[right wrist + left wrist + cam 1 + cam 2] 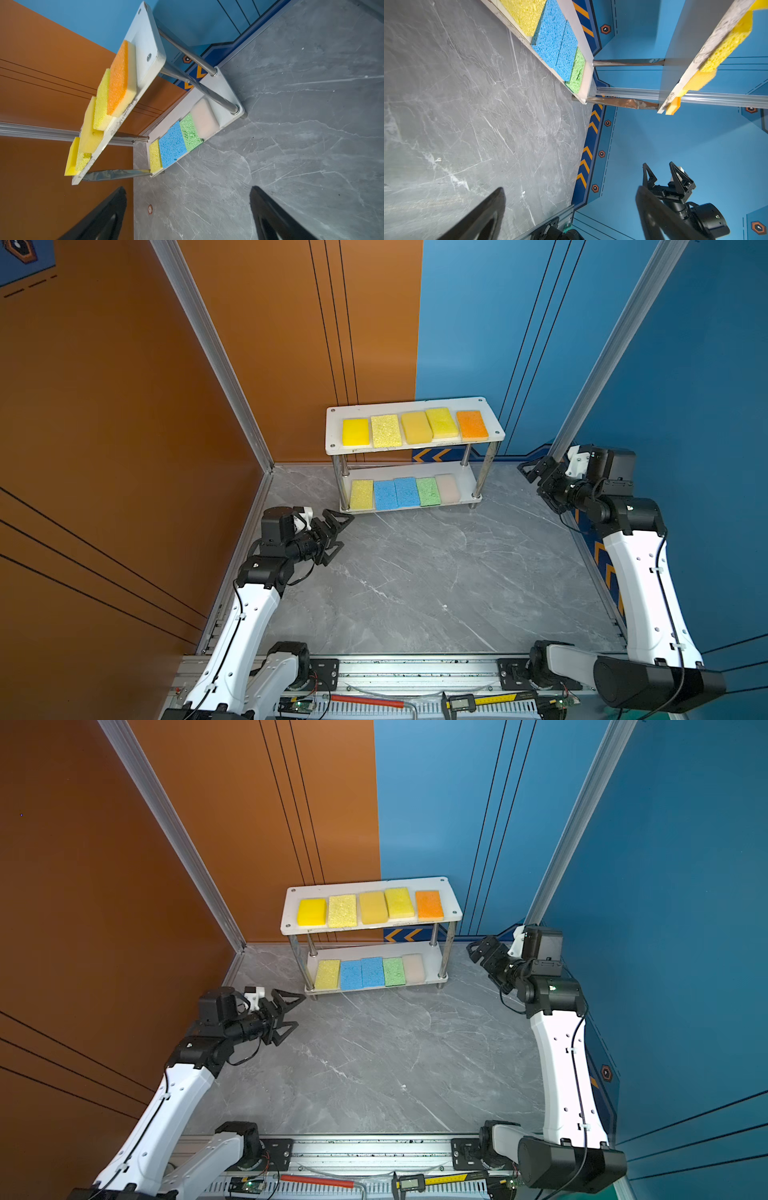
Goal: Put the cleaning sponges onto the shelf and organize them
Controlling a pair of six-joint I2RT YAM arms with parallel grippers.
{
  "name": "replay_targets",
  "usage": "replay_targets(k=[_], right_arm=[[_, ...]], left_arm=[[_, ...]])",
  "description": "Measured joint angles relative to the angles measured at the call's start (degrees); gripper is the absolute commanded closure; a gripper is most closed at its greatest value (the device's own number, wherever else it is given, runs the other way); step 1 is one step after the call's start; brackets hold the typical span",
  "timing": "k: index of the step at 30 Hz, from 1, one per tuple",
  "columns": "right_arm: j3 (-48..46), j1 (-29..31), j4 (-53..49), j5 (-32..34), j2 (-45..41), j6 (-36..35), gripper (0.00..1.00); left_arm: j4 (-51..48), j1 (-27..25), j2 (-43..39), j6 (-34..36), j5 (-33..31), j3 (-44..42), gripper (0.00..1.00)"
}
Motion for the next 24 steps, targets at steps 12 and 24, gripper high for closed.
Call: replay_targets(k=[12,24], right_arm=[[-16.06,1.29,2.21,-3.58,-7.56,-5.14,0.00],[-35.82,1.40,20.44,-4.42,-16.02,-3.37,0.00]], left_arm=[[-1.01,-5.49,2.34,4.61,-3.78,-1.03,0.02],[-1.84,-5.70,-2.45,12.11,-11.93,-8.79,0.02]])
